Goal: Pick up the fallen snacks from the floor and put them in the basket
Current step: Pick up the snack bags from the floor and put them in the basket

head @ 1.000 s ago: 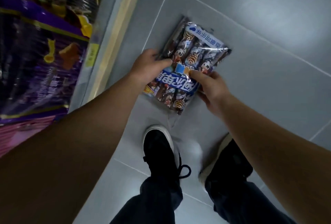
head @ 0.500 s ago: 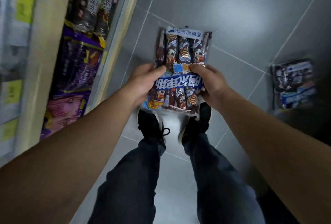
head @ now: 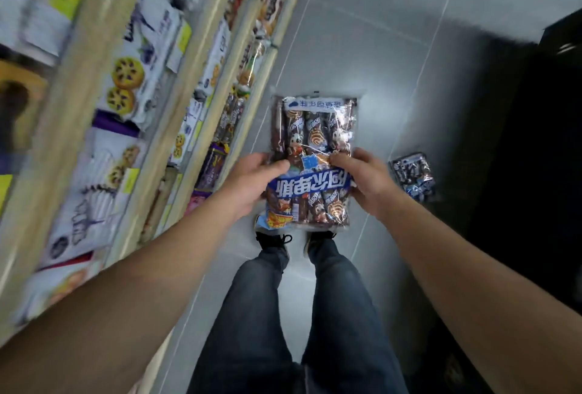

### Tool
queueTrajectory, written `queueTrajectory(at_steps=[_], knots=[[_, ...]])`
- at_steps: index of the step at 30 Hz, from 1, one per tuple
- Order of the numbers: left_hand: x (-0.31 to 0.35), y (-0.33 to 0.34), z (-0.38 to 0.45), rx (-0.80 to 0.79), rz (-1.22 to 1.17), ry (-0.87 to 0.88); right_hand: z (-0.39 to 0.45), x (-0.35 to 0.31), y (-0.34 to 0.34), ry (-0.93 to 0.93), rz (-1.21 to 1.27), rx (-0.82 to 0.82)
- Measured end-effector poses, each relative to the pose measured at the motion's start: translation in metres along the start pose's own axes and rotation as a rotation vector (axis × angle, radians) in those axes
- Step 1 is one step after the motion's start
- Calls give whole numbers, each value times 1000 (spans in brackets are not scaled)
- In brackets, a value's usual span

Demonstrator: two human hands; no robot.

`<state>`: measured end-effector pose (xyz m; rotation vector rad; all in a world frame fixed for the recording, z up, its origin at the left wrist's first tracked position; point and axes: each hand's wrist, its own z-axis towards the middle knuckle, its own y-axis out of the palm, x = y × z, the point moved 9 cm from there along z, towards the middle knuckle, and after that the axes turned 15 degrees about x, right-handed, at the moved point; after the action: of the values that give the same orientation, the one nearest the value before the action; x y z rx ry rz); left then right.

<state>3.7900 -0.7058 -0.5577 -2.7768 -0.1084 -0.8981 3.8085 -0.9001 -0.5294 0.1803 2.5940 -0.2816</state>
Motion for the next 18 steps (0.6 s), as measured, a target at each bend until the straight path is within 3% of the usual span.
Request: queueTrajectory(at_steps=[8, 18], knots=[[24, -47, -117, 161, -43, 104, -109, -31, -13, -167, -91, -155], [-38, -59, -232, 512, -330, 122, -161, -20, -6, -345, -397, -485]])
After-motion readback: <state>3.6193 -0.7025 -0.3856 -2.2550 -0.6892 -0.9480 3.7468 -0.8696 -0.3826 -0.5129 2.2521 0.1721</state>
